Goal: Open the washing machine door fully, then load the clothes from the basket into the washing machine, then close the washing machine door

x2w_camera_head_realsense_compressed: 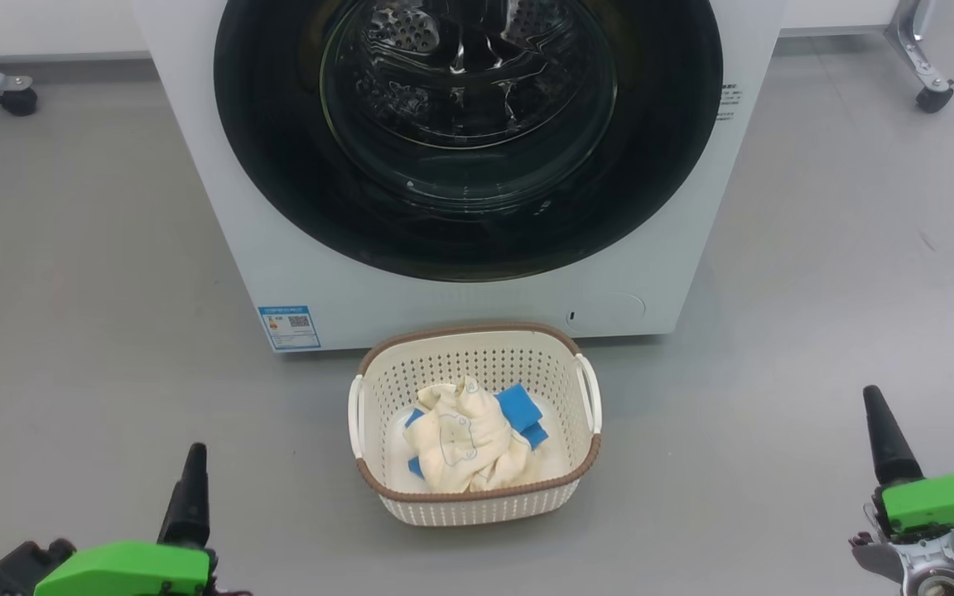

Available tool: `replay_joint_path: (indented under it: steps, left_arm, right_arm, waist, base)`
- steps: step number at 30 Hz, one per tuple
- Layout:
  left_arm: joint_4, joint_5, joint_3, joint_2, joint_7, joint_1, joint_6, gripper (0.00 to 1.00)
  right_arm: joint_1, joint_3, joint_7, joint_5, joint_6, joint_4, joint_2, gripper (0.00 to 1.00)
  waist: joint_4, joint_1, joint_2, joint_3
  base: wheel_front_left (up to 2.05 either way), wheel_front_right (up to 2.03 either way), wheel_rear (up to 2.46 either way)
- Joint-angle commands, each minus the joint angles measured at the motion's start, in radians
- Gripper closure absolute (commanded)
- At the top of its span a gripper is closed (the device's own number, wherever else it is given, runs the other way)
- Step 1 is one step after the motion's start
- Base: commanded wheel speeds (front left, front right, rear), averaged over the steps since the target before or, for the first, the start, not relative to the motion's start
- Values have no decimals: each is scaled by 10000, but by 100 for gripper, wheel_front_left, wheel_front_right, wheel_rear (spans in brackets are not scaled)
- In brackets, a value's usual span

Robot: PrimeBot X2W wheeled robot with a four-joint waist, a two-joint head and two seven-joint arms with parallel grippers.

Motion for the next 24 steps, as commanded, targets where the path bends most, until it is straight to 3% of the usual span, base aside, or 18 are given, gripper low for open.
replay_joint_path:
  steps: [1,24]
  left_arm:
    - [-394,457,129,197,-171,-553,48,0]
    - [-486,4687,-150,186,-841,-618,335,0]
  right_arm:
    - [-627,2,-142,-587,-1,-370,-247,0]
    - [-567,119,-679,-5464,-1,-842,-167,0]
  waist:
    - [8,0,-1,-7]
    - [135,0,-1,-111]
  base:
    - [0,0,0]
    - [0,0,0]
